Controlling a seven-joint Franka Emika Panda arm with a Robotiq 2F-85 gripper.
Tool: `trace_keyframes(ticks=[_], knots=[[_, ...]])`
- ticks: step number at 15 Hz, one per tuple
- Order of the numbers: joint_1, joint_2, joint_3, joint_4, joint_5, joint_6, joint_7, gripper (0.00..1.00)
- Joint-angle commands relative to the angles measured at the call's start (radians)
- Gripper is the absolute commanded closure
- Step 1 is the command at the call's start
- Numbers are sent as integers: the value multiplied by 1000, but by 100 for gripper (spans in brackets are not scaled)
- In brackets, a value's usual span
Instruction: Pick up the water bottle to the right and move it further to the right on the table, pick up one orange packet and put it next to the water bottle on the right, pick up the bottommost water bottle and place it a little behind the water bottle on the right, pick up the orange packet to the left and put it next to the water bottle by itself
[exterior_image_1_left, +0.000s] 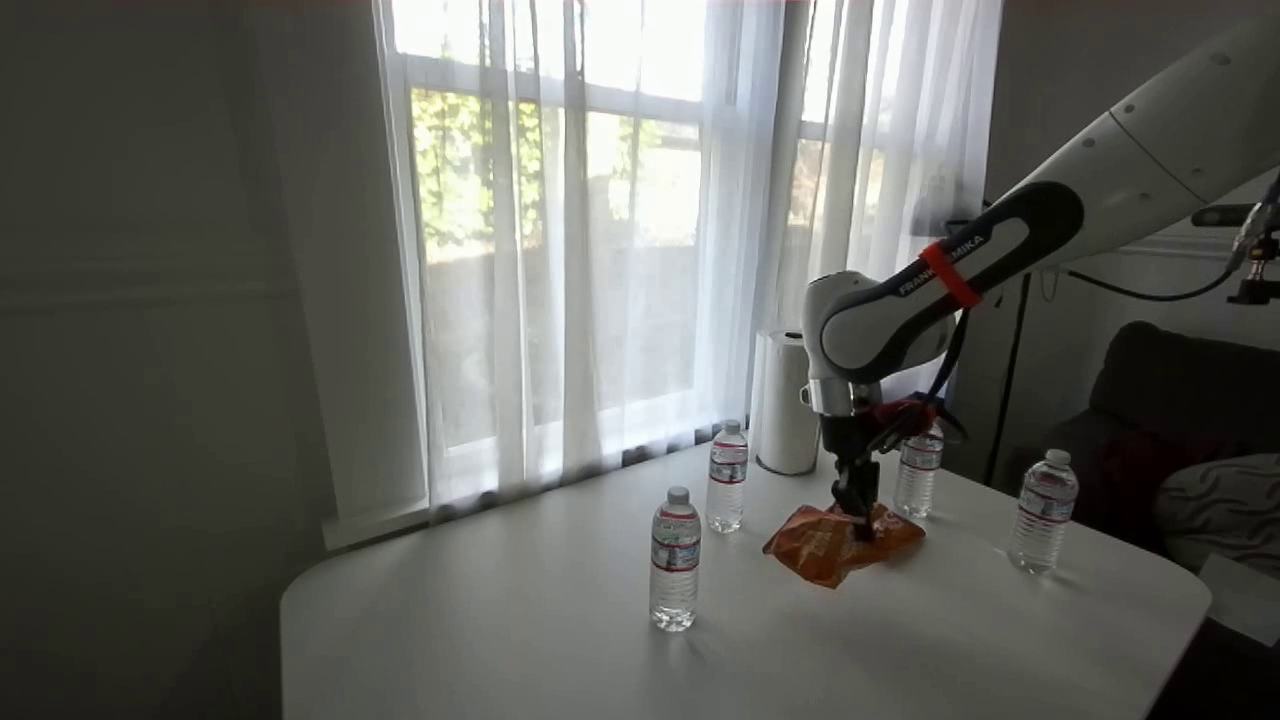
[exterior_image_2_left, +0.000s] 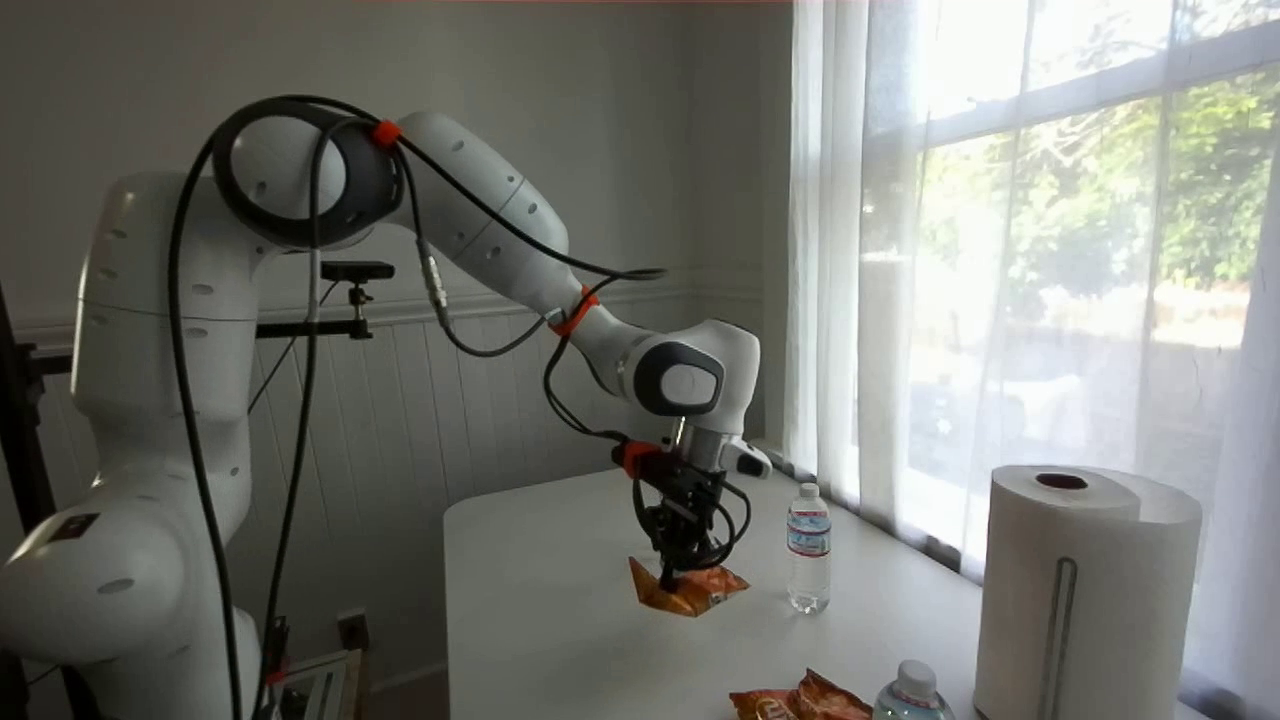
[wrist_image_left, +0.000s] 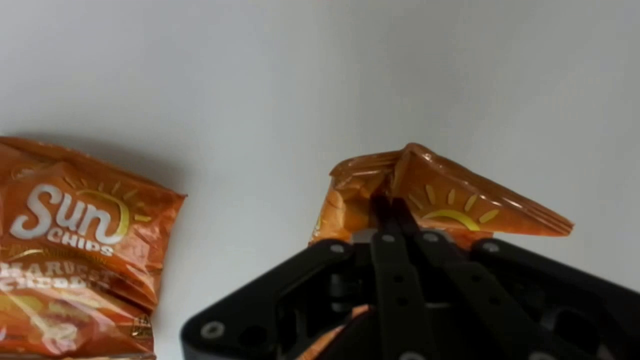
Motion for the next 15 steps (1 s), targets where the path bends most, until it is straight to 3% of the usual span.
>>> trace_keyframes(ticks=[1,2,3,13,15], knots=[[-12,-129,-16,-138,-36,3,-7,100],[-15,-145,-21,-155,-41,12,-10,100],[-8,-67,-14,-76,-17,-4,0,100],[-6,-65,-16,-79,-18,-4,0,99],[-4,-104,-15,-137,-20,18,12,100]])
